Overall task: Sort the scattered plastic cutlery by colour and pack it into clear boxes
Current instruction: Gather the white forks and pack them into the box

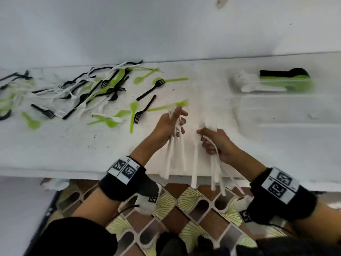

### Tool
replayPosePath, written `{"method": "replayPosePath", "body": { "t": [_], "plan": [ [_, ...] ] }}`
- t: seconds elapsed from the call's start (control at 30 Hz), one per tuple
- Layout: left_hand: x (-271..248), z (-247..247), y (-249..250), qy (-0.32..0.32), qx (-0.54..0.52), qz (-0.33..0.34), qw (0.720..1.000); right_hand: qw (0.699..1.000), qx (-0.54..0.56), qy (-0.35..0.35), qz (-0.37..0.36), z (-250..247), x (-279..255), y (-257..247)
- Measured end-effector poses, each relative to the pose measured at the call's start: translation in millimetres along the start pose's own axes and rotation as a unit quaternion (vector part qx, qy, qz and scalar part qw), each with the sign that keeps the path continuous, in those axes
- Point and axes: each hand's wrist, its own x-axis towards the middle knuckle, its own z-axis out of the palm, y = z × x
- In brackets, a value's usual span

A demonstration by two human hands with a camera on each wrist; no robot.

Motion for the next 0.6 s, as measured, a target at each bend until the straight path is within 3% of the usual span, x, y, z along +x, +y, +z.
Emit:
{"method": "replayPosePath", "body": {
  "t": [0.1,0.2,0.43,0.6],
  "plan": [
    [-6,4,-22,0.013,-0.108,-0.089,0.99,0.997,0.069,-0.023,0.0,0,-2,14],
    [-17,5,-36,0.018,-0.189,-0.122,0.974,0.994,0.107,-0.022,-0.021,-2,-2,15],
    [-22,-1,-44,0.018,-0.283,-0.09,0.955,0.998,-0.002,-0.011,-0.065,2,-5,20],
    [-20,-2,-46,0.006,-0.22,-0.064,0.973,0.999,-0.025,-0.022,-0.041,4,-8,14]
  ]
}}
